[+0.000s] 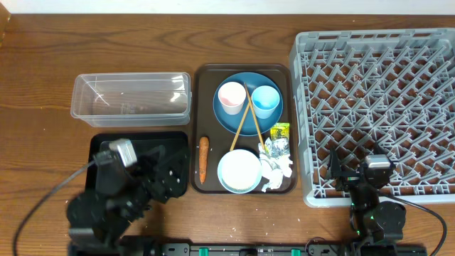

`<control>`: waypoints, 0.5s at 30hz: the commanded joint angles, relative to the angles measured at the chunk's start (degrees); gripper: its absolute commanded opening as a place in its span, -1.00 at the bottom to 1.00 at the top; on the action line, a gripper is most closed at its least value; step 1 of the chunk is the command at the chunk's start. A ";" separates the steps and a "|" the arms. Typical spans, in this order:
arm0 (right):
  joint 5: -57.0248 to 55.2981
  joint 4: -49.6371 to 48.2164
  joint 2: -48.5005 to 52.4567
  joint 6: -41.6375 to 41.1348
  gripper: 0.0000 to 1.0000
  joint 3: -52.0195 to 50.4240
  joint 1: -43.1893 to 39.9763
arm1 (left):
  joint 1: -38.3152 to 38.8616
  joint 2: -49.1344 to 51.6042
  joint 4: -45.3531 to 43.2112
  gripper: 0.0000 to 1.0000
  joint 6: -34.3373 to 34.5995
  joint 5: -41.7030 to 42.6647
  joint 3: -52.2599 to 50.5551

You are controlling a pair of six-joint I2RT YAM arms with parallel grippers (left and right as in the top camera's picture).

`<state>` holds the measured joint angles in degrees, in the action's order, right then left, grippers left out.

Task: Sort waste into correct bins and load items into the dishwasher rack
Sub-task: 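Reach the left gripper to the carrot on the brown tray and grasp it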

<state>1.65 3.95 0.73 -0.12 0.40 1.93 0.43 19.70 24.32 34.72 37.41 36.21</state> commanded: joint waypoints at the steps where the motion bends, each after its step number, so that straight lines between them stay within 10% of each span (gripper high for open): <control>1: -0.13 0.20 -0.07 0.85 0.98 -0.09 -0.42 | -0.24 9.88 8.55 0.96 -6.43 0.55 13.42; 8: -0.13 0.20 -0.07 0.85 0.99 -0.09 -0.42 | 1.36 33.14 45.88 0.96 -20.87 0.42 41.86; 15: -0.13 0.20 -0.07 0.85 0.98 -0.09 -0.42 | 1.53 42.93 51.17 0.96 -21.59 -0.79 43.91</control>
<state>1.63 3.95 0.75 -0.12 0.40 1.91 1.74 60.03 74.98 16.12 37.32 79.44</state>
